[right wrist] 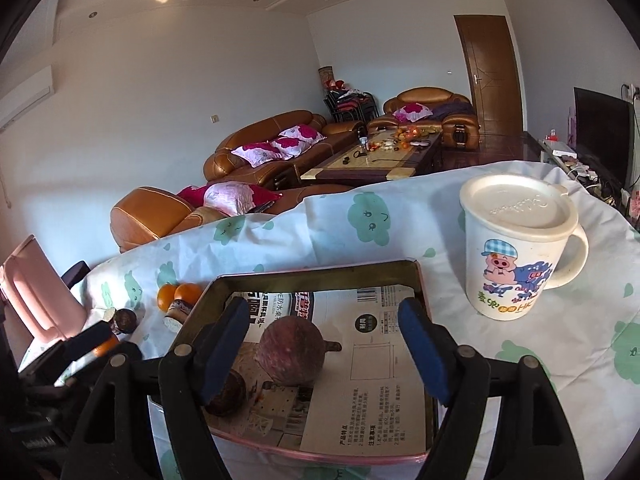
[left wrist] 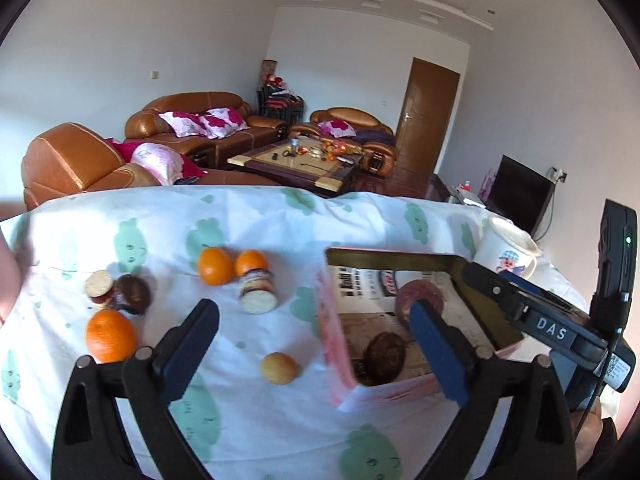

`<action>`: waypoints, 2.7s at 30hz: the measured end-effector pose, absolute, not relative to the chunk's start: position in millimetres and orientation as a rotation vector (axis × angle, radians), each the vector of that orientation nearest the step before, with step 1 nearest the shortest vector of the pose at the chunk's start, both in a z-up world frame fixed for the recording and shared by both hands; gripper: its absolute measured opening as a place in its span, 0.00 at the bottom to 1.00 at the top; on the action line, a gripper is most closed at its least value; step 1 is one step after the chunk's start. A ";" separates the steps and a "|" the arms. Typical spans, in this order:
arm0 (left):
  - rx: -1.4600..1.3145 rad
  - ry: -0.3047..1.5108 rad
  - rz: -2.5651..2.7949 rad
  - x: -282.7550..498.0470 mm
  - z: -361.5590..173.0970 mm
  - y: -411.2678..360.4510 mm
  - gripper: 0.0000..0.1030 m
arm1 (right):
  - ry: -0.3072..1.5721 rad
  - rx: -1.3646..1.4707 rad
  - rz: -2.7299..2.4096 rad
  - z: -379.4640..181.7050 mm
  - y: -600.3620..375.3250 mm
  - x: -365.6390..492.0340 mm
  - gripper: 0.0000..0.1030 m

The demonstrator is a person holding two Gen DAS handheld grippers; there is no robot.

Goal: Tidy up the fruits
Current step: 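Grasp the brown kiwi-like fruit with the left tool while the right tool grasps a small yellow fruit, then carry both held fruits over the tin box and release them inside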

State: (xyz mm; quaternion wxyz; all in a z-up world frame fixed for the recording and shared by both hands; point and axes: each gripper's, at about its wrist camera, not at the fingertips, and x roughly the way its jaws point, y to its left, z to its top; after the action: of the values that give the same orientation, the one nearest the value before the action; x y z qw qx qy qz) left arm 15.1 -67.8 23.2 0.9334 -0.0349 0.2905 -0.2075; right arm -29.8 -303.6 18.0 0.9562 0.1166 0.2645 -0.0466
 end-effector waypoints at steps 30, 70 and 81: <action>-0.102 0.788 -0.068 33.2 -5.0 100.2 0.95 | 0.935 -0.587 0.330 -33.8 -93.5 36.9 0.30; -0.194 0.637 -0.195 27.3 -13.6 46.5 0.30 | 0.502 0.149 0.170 37.0 -218.3 -31.5 0.26; -0.152 0.514 -0.296 16.9 15.4 -15.4 0.30 | 0.392 0.109 0.012 60.3 -268.4 -45.7 0.27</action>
State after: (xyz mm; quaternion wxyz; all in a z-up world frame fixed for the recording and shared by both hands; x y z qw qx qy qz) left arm 16.9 -15.4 15.4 0.9535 -0.0750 0.2528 -0.1459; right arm -45.7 -268.4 60.3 0.9793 0.0541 0.1947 0.0059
